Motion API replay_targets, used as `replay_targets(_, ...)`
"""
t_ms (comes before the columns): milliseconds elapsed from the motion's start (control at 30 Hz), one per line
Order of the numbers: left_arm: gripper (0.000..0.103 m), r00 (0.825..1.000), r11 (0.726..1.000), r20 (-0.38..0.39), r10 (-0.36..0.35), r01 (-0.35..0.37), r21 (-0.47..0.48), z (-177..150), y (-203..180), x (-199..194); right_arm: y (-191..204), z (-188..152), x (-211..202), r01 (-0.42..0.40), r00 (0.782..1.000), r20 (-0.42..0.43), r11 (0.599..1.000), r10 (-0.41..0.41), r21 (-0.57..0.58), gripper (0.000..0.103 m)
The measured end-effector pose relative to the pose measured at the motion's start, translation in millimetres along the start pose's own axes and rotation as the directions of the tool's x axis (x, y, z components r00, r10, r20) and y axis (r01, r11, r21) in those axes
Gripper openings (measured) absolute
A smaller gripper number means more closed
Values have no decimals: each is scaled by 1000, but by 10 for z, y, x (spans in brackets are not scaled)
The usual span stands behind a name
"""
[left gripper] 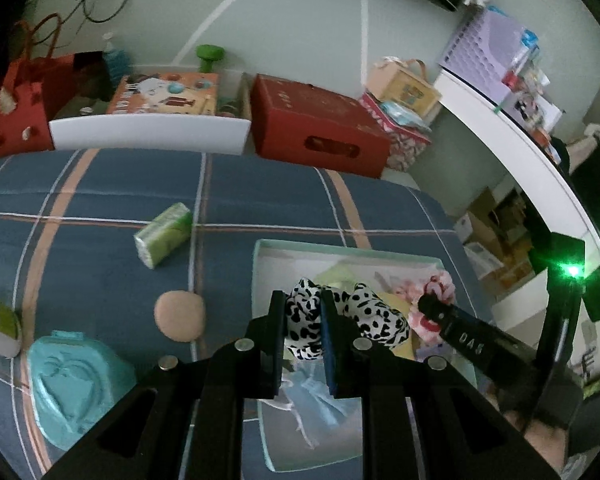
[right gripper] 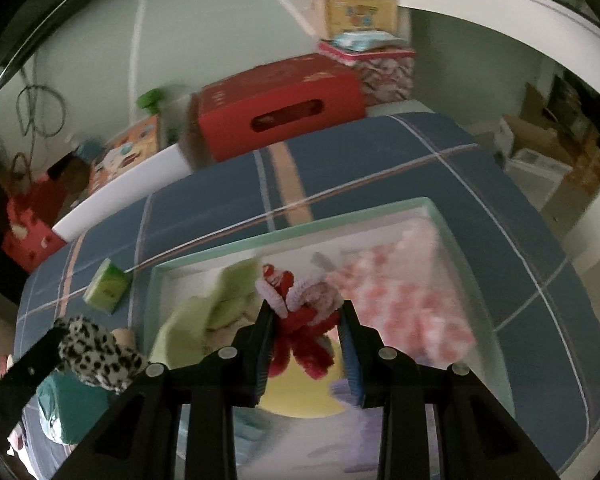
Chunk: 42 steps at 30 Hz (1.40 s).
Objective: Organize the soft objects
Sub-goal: 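Carry the plush toy and scrunchie over the tray and release both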
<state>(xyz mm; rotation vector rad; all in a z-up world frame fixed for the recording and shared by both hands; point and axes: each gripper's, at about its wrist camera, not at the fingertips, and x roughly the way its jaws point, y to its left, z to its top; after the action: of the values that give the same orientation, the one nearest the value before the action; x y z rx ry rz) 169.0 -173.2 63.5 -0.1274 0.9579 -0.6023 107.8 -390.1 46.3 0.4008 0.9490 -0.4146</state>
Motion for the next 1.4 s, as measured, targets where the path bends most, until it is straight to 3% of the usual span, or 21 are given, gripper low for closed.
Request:
replay_targets(367,17,997,995,-63,-52,57,83,-150,-293,307,-240,-14,83,25,999,-24,999,-24,41,33)
replay_targets(633,17,987,996,-161,-4,17,84,-321,-285,743,-227,-98,361,45,994,-101,999,-42,23,33)
replay_targets(933,18,984,996,-177,3,12,86,-345,-301,765,-201,-89,330,48,994,-97,999,-46,20,36)
replay_targets(1033,26,983,997,-183,-8,22,75,-316,-301,730,-177,-77,255,51,995,-83,999,-50,11,36)
replay_targets(1100,41,983,997,-181,-17,30,71,-302,-305,681,-168,-64,210,54,996,-71,999,-54,7,36)
replay_targets(1167,50,984,997,-175,-33,45,62,-279,-317,619,-165,-52,149,50,997,-60,999,-49,7,38)
replay_targets(1400,52,989,996,-140,-57,66,66,-171,-352,353,-149,-30,-32,49,998,-27,999,-49,-5,39)
